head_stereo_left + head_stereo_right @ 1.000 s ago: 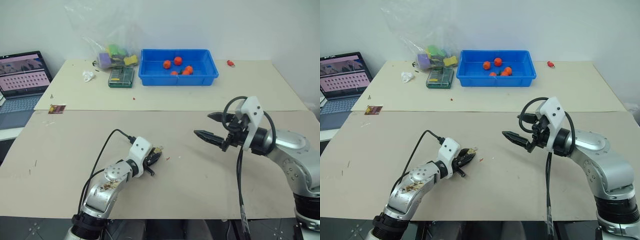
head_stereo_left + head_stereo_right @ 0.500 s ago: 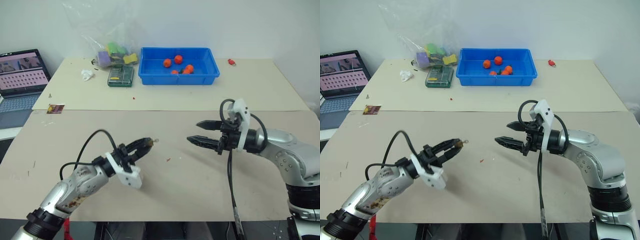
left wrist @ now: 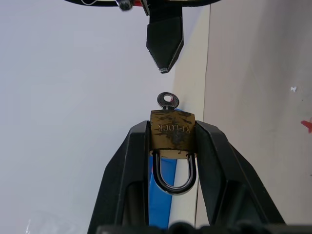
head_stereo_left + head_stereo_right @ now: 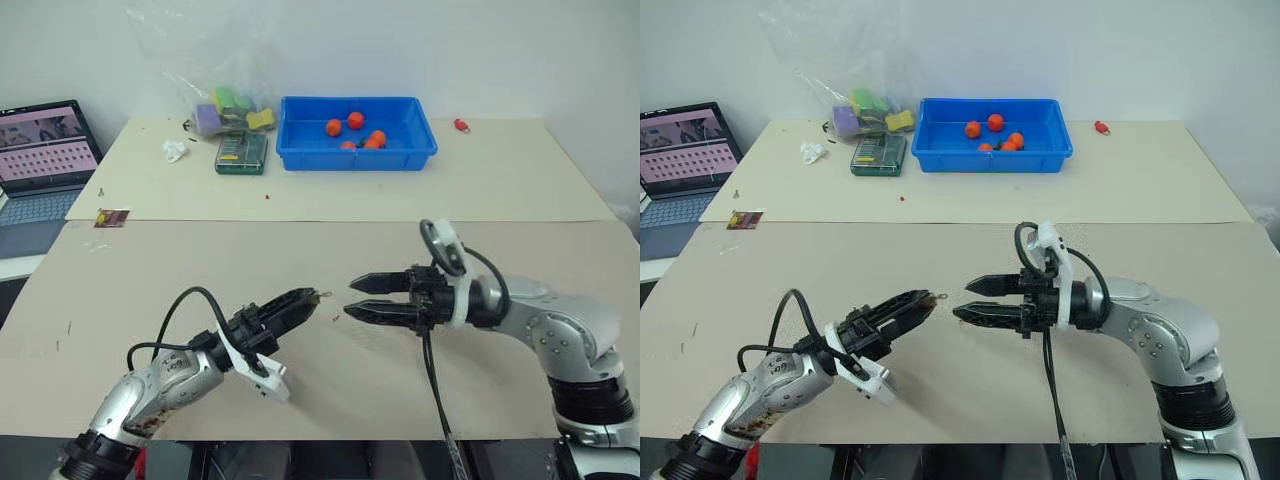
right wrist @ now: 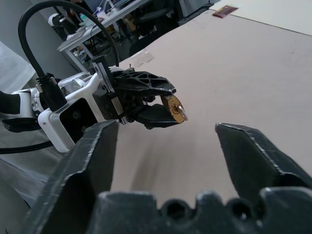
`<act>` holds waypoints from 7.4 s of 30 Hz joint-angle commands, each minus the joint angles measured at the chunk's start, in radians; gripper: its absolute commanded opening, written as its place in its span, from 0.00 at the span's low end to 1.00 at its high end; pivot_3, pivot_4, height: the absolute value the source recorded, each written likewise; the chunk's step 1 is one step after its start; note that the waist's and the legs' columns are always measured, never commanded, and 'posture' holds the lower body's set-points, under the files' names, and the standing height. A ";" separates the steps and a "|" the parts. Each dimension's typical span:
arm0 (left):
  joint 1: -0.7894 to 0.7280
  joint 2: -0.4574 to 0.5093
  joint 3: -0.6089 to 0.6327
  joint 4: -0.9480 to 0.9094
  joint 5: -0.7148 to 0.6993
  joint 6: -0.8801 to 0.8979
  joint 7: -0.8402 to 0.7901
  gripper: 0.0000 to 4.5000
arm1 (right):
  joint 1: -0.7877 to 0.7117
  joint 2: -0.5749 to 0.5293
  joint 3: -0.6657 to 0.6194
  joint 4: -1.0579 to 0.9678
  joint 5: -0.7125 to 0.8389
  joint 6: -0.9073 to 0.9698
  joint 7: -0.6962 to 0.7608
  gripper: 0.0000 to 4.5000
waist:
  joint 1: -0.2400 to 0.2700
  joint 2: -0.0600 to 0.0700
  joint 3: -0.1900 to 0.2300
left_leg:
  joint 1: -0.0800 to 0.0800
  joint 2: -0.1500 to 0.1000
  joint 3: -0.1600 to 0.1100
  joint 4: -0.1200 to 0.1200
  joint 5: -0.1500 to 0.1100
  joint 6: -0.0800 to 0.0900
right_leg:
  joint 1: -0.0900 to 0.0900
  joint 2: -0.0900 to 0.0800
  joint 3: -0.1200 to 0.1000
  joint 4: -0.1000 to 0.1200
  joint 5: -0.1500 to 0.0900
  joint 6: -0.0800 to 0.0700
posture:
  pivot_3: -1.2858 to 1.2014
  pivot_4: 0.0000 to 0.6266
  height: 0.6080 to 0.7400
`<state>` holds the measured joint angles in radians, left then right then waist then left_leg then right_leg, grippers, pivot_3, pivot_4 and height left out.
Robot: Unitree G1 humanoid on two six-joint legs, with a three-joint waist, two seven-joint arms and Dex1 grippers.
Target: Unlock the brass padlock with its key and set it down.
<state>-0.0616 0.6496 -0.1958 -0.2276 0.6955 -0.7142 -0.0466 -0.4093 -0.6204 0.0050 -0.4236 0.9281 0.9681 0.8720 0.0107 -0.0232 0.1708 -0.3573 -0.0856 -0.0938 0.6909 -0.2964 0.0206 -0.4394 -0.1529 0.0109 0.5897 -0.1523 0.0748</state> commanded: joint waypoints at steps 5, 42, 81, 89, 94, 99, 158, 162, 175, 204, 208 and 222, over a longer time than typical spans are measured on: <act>-0.052 -0.032 -0.004 0.036 0.002 -0.060 0.022 0.19 | -0.048 0.031 0.067 -0.003 -0.067 -0.055 -0.004 0.61 | -0.001 0.000 0.000 | 0.000 0.000 0.000 0.000 0.000 0.000 | 0.000 0.000 0.000 0.000 0.000 0.000 | 0.52 0.24 1.00; -0.152 -0.045 -0.002 0.041 0.050 -0.106 -0.011 0.19 | -0.144 0.036 0.014 0.102 -0.047 -0.012 0.030 0.02 | 0.000 0.000 0.000 | 0.000 0.000 0.000 0.001 0.000 0.000 | -0.001 0.000 0.000 0.002 0.000 0.000 | 0.52 0.24 1.00; -0.158 -0.106 -0.011 0.076 0.045 -0.077 -0.015 0.19 | -0.156 0.083 0.009 0.067 -0.052 -0.029 -0.016 0.62 | -0.007 0.001 0.000 | 0.000 0.000 0.001 0.001 0.000 0.000 | -0.001 0.000 0.000 0.002 0.000 0.000 | 0.52 0.24 1.00; -0.149 -0.105 -0.012 0.074 0.041 -0.070 -0.012 0.19 | -0.105 0.042 0.029 0.087 -0.108 -0.079 0.053 0.62 | -0.007 0.001 0.000 | 0.000 0.000 0.001 0.001 0.000 0.000 | -0.001 0.000 0.000 0.003 0.000 0.000 | 0.52 0.24 1.00; -0.160 -0.106 -0.015 0.071 0.031 -0.062 -0.026 0.19 | -0.093 0.048 0.045 0.083 -0.128 -0.093 0.067 0.62 | -0.007 0.001 0.000 | 0.000 0.000 0.001 0.001 0.000 0.000 | -0.001 0.000 0.000 0.002 0.000 0.000 | 0.52 0.24 1.00; -0.167 -0.108 -0.016 0.069 0.027 -0.058 -0.036 0.19 | -0.091 0.050 0.053 0.085 -0.137 -0.099 0.070 0.62 | -0.006 0.001 0.000 | 0.000 0.000 0.001 0.001 0.000 0.000 | -0.001 0.000 0.000 0.002 0.000 0.000 | 0.52 0.24 1.00; -0.073 -0.154 0.056 -0.099 -1.356 0.994 -0.708 0.15 | -0.107 0.002 0.026 0.034 -0.100 -0.093 0.098 0.05 | -0.026 0.001 0.000 | 0.001 0.000 0.000 0.001 0.000 0.000 | -0.001 0.000 0.000 0.003 0.000 0.000 | 0.52 0.24 1.00; -0.082 -0.172 0.092 -0.131 -1.445 1.108 -0.683 0.02 | -0.096 -0.018 0.016 0.031 -0.088 -0.092 0.102 0.05 | -0.025 0.001 0.000 | 0.001 0.000 0.000 0.001 0.000 0.000 | -0.001 0.000 0.000 0.003 0.000 0.000 | 0.52 0.24 1.00; -0.106 -0.223 0.132 -0.195 -1.543 1.299 -0.625 0.02 | -0.110 -0.027 0.023 0.054 -0.097 -0.098 0.097 0.05 | -0.024 0.001 0.000 | 0.001 0.000 0.000 0.001 0.000 0.000 | 0.000 0.000 0.000 0.002 0.000 0.000 | 0.52 0.24 1.00; -0.123 -0.262 0.149 -0.280 -1.634 1.435 -0.561 0.02 | -0.109 -0.027 0.044 0.199 -0.227 -0.183 0.158 0.05 | -0.022 0.000 0.000 | 0.001 0.000 0.000 0.001 0.000 0.000 | 0.000 0.000 0.001 0.001 0.000 0.000 | 0.52 0.24 1.00; -0.126 -0.265 0.152 -0.284 -1.635 1.443 -0.559 0.02 | -0.110 -0.026 0.041 0.201 -0.232 -0.180 0.162 0.05 | -0.022 0.000 0.000 | 0.001 0.000 0.000 0.001 0.000 0.000 | 0.000 0.000 0.001 0.001 -0.001 0.000 | 0.52 0.24 1.00; -0.142 -0.271 0.157 -0.285 -1.647 1.456 -0.541 0.02 | -0.064 -0.049 0.020 0.111 -0.171 -0.130 0.168 0.05 | -0.021 0.000 0.000 | 0.001 0.000 0.000 0.001 0.000 0.000 | 0.000 0.000 0.001 0.001 -0.001 0.000 | 0.52 0.24 1.00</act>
<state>-0.1901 0.3834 -0.0474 -0.4686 -0.9340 0.7415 -0.5894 -0.4801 -0.6574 0.0617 -0.2681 0.7242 0.8328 1.0298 -0.0105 -0.0228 0.1713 -0.3566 -0.0858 -0.0938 0.6922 -0.2965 0.0204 -0.4390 -0.1529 0.0117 0.5907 -0.1528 0.0746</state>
